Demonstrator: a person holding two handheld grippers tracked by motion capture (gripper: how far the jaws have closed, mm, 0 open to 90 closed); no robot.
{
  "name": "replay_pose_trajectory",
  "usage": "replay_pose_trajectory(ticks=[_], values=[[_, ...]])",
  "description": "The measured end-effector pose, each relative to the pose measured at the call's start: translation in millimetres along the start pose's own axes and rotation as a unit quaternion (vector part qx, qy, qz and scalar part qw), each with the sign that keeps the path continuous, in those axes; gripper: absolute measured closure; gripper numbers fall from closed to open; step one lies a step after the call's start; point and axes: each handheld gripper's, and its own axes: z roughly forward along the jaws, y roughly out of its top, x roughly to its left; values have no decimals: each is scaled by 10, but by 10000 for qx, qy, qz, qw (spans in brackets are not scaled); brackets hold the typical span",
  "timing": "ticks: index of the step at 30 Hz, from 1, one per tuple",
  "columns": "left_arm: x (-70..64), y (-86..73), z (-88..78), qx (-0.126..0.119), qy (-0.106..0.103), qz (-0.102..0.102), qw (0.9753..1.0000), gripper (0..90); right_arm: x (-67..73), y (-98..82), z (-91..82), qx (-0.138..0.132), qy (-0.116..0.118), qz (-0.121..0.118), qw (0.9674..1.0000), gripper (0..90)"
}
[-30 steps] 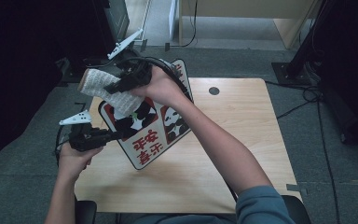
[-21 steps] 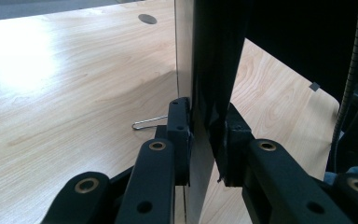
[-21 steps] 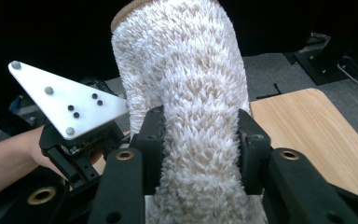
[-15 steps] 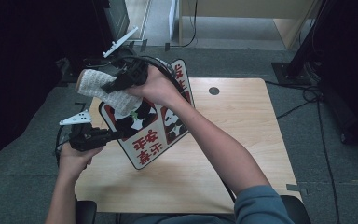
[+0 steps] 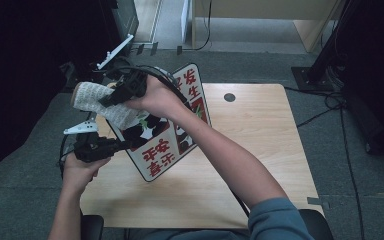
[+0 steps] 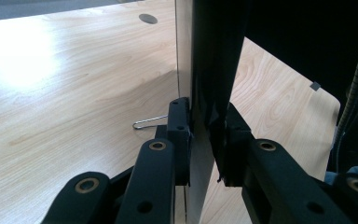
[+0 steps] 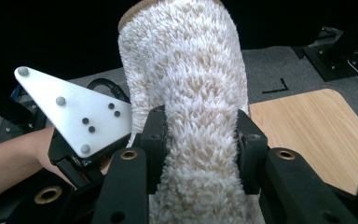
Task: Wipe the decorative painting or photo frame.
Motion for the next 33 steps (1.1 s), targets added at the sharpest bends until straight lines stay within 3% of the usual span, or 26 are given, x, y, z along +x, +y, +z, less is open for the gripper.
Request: replay_pose_trajectory(ticks=[13, 33], values=[[-6, -2, -4, 5, 8, 25, 10000, 787, -138, -66, -70, -76, 55, 140, 9999, 640], [-6, -8, -7, -18, -28, -11, 10000, 786, -387, -215, -273, -187, -121, 352, 9991, 637]])
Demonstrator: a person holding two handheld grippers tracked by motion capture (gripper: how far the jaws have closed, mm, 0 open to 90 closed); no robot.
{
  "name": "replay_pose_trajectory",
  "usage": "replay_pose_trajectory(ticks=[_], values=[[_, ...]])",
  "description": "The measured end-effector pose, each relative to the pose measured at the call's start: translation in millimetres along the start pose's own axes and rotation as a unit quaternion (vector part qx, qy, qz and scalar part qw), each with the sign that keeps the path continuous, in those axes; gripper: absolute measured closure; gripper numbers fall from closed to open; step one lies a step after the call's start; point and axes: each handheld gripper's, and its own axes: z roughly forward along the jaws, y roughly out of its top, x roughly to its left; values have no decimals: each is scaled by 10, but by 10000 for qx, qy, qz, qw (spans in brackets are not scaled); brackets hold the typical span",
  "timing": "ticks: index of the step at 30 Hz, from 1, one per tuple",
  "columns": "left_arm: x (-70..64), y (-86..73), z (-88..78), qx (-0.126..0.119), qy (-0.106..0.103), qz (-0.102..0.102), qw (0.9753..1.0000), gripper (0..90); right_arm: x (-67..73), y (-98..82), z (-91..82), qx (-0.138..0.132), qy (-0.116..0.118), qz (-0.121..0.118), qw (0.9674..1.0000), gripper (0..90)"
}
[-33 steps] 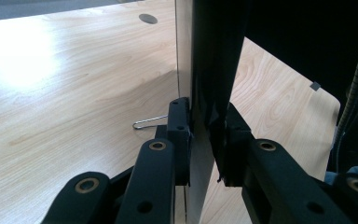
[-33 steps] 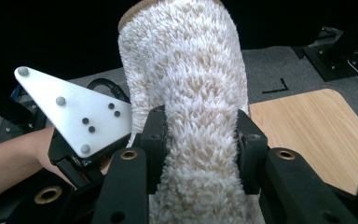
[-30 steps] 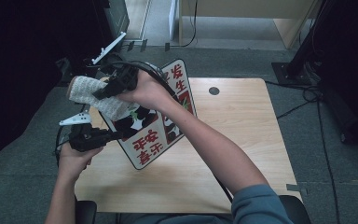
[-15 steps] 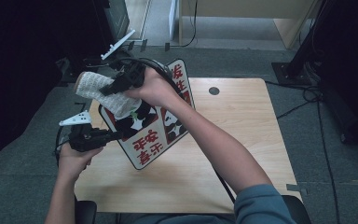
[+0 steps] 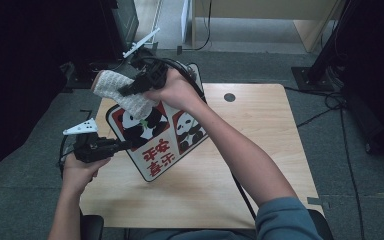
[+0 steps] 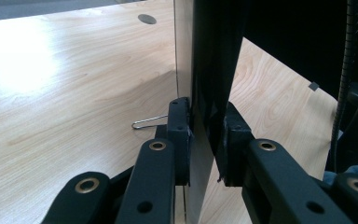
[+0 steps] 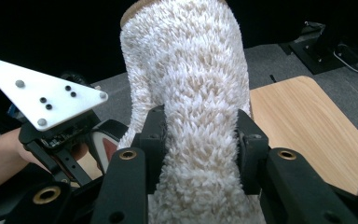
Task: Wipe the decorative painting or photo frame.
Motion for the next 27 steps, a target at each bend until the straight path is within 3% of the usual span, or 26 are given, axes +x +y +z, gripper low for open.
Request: replay_pose_trajectory(ticks=[27], values=[[-11, 1, -10, 41, -24, -31, 10000, 785, -217, -117, -193, -93, -120, 235, 9996, 635]])
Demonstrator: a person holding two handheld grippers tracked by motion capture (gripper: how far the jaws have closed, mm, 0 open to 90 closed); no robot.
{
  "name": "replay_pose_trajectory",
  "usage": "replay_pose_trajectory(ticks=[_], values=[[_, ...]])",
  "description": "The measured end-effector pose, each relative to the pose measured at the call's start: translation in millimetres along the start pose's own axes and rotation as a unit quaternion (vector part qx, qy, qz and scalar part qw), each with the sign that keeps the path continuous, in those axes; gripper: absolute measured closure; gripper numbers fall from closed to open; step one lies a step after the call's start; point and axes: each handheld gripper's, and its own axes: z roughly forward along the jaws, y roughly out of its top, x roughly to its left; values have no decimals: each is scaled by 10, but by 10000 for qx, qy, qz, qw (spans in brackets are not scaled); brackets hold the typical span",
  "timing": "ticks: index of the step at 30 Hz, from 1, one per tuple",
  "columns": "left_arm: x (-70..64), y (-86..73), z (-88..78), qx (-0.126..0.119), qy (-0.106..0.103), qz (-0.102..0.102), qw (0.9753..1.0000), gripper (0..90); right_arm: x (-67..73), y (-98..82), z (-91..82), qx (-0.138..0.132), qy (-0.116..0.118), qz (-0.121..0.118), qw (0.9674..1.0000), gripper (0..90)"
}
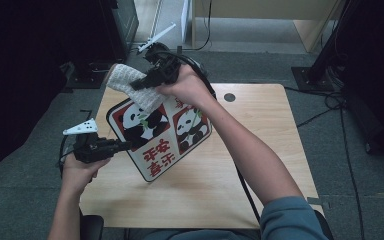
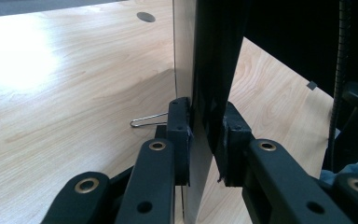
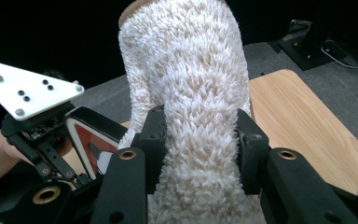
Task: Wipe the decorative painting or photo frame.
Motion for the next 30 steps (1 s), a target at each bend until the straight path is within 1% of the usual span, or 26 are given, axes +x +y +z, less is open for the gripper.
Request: replay_pose_trajectory(ticks=[2, 4, 7, 11, 19, 23, 25, 30], values=[[0, -1, -1, -1, -2, -5, 10000, 784, -11, -2, -6, -6, -14, -23, 10000, 635], [6, -7, -5, -12, -14, -10, 10000, 784, -51, -15, -34, -8, -40, 21, 10000, 633], [8, -8, -6, -17, -21, -15, 10000, 784, -78, -26, -44, -34, 47, 84, 9999, 633], [14, -11, -13, -10, -36, -15, 10000, 783, -100, -37, -47, -74, 86, 37, 9999, 632], [25, -20, -24, -35, -55, -22, 10000, 785, -163, -59, -93, -84, 30, 69, 9999, 632], [27, -19, -24, -25, -50, -10, 10000, 787, -207, -84, -126, -143, 19, 73, 9999, 631], [28, -21, -26, -31, -55, -10, 10000, 788, -232, -97, -142, -159, 21, 120, 9998, 631], [24, -26, -26, -45, -47, 7, 10000, 789, -270, -108, -190, -136, -87, 134, 9998, 628]])
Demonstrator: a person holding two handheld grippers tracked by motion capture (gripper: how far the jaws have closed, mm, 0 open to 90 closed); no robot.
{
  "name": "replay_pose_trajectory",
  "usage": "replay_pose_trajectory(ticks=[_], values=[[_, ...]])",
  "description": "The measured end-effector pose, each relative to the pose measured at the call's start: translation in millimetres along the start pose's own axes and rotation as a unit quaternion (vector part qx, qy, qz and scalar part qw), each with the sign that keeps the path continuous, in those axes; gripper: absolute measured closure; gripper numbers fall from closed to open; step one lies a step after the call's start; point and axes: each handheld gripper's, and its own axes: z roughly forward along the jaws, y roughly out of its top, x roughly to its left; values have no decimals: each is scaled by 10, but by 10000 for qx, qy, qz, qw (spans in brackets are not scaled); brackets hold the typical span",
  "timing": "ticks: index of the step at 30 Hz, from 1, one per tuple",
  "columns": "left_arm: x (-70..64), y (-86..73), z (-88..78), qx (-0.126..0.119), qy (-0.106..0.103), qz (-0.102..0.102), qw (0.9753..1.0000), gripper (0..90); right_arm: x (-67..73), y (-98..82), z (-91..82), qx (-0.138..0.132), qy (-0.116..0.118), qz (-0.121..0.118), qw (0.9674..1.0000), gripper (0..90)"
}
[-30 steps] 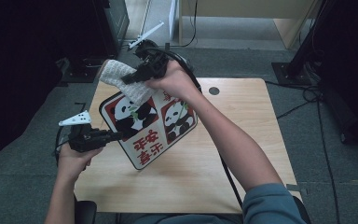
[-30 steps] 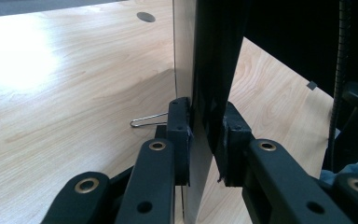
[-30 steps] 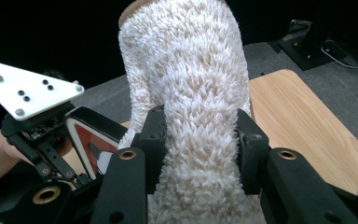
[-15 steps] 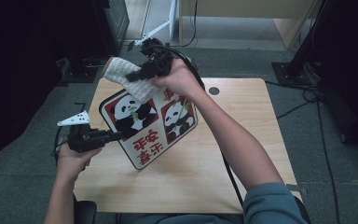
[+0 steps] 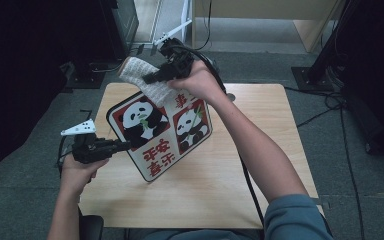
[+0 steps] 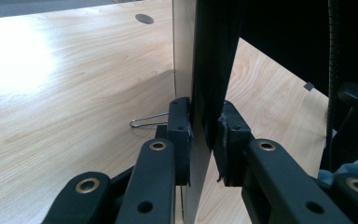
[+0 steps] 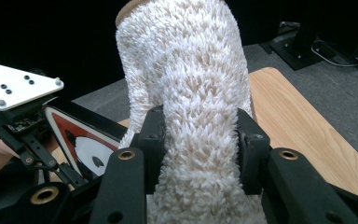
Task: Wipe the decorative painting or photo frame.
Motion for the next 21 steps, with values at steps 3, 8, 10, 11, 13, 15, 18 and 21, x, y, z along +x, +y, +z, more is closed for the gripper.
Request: replay_pose_trajectory(ticks=[3, 8, 10, 11, 13, 15, 18, 21], values=[[-3, -1, -1, 0, 4, 7, 10000, 789, -21, -9, -30, -2, -50, 28, 10000, 628], [2, -1, -1, -5, -3, 14, 10000, 790, -35, -37, -89, -23, -171, -25, 9998, 629], [4, -1, -1, -9, 2, 4, 10000, 790, -58, -45, -113, -19, -200, 8, 9998, 629], [3, -1, -1, -8, 3, 6, 10000, 790, -72, -50, -127, -10, -211, 30, 9998, 629], [10, -4, -2, -16, -12, -6, 10000, 789, -102, -60, -149, -11, -219, 43, 9997, 629], [16, -4, -2, -19, -25, -33, 10000, 788, -132, -68, -171, -16, -252, 78, 9997, 629], [16, -5, -3, -15, -18, -30, 10000, 790, -179, -81, -195, -41, -247, 152, 9996, 628], [15, -5, -3, -14, -27, -28, 10000, 790, -209, -95, -225, -52, -294, 169, 9994, 628]])
